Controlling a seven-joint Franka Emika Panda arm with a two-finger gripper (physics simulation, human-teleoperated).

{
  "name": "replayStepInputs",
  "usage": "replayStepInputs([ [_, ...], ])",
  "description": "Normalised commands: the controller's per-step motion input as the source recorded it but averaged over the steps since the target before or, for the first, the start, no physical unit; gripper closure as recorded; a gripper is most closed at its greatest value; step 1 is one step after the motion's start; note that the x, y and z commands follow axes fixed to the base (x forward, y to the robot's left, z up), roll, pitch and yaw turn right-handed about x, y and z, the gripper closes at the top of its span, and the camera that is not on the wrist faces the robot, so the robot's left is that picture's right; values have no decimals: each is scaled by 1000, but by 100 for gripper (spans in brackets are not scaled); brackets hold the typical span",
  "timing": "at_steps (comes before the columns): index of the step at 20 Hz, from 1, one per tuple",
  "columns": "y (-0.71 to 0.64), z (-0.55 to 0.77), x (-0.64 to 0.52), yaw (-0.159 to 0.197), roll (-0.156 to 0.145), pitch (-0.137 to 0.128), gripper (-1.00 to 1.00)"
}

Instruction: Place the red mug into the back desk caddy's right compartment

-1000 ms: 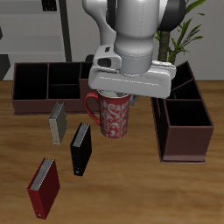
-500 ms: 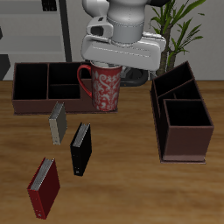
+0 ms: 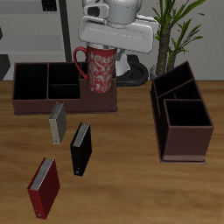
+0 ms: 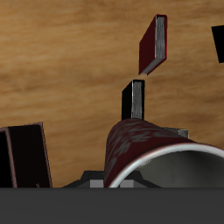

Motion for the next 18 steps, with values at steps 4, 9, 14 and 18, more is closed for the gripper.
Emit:
replayStepInputs([
  [4,-138,198,-425,7,-14,-42,100],
  [9,-132,134,-425,18,-11,-34,100],
  [14,-50,75,-386,18,6,-23,100],
  [18,8,55,-418,30,1,-25,100],
])
